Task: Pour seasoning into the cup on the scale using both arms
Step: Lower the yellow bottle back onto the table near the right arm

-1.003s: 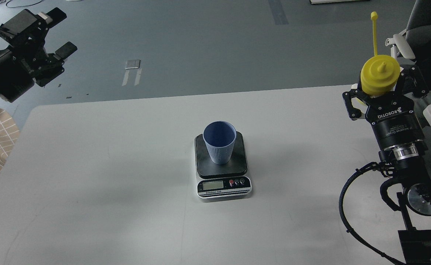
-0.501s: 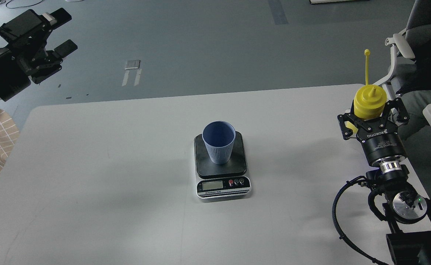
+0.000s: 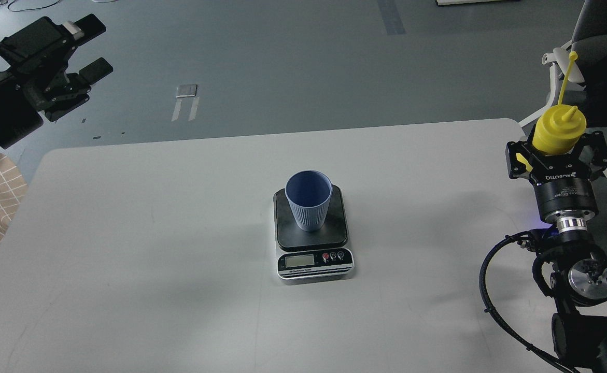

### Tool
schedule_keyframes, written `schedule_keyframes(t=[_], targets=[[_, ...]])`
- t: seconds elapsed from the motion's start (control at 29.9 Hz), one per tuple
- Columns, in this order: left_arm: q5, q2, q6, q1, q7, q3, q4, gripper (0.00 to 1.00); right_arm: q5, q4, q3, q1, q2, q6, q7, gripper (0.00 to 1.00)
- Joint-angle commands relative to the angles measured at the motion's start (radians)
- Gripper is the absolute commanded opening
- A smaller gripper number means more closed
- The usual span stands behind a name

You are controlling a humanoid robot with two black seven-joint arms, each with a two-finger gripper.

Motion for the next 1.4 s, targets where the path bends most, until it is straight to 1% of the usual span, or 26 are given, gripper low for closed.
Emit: schedule_keyframes(t=[0.0,0.33,0.57,0.67,0.7,0.8,0.84,0.9,0.94,0.97,1.0,1.07,1.3,1.37], targets=[[0.000,0.013,0.002,0.000,0.000,-0.001,-0.021,0.98,0.014,-0.031,0.001,0.000,0.001,0.000,-0.002,0.03],[0.000,0.018,0.002,0.000,0.000,-0.001,-0.024,0.98,0.012,-0.066,-0.001,-0.009,0.001,0.000,-0.010,0.04],[0.000,0.018,0.002,0.000,0.000,-0.001,-0.032,0.98,0.040,-0.078,0.001,-0.060,0.001,0.000,-0.011,0.05],[0.000,0.016,0.002,0.000,0.000,-0.001,-0.033,0.98,0.043,-0.074,-0.004,-0.080,0.001,0.000,-0.014,0.08],[0.000,0.016,0.002,0.000,0.000,-0.001,-0.033,0.98,0.043,-0.071,-0.006,-0.083,0.001,0.000,-0.016,0.11],[0.000,0.016,0.002,0.000,0.000,-0.003,-0.035,0.98,0.045,-0.068,-0.006,-0.084,0.001,0.000,-0.016,0.30],[0.000,0.018,0.002,0.000,0.000,-0.003,-0.035,0.98,0.045,-0.065,-0.007,-0.084,0.001,0.000,-0.016,0.45],[0.000,0.018,0.002,0.000,0.000,-0.003,-0.035,0.98,0.045,-0.066,-0.007,-0.084,0.001,0.000,-0.016,0.57],[0.000,0.019,0.002,0.000,0.000,-0.004,-0.036,0.98,0.046,-0.066,-0.009,-0.084,0.001,0.000,-0.016,0.70],[0.000,0.019,0.002,0.000,0.000,-0.004,-0.036,0.98,0.046,-0.060,-0.009,-0.084,0.001,0.000,-0.016,0.85],[0.000,0.019,0.002,0.000,0.000,-0.004,-0.036,0.98,0.048,-0.058,-0.009,-0.084,0.001,0.000,-0.016,0.91],[0.000,0.021,0.002,0.000,0.000,-0.004,-0.036,0.98,0.048,-0.054,-0.007,-0.084,0.001,0.000,-0.016,0.96],[0.000,0.038,0.000,0.000,0.000,-0.003,-0.036,0.98,0.048,-0.037,-0.006,-0.091,0.001,0.000,-0.016,0.99],[0.000,0.038,0.000,0.000,0.000,-0.003,-0.036,0.98,0.048,-0.009,-0.009,-0.127,0.001,0.000,-0.016,1.00]])
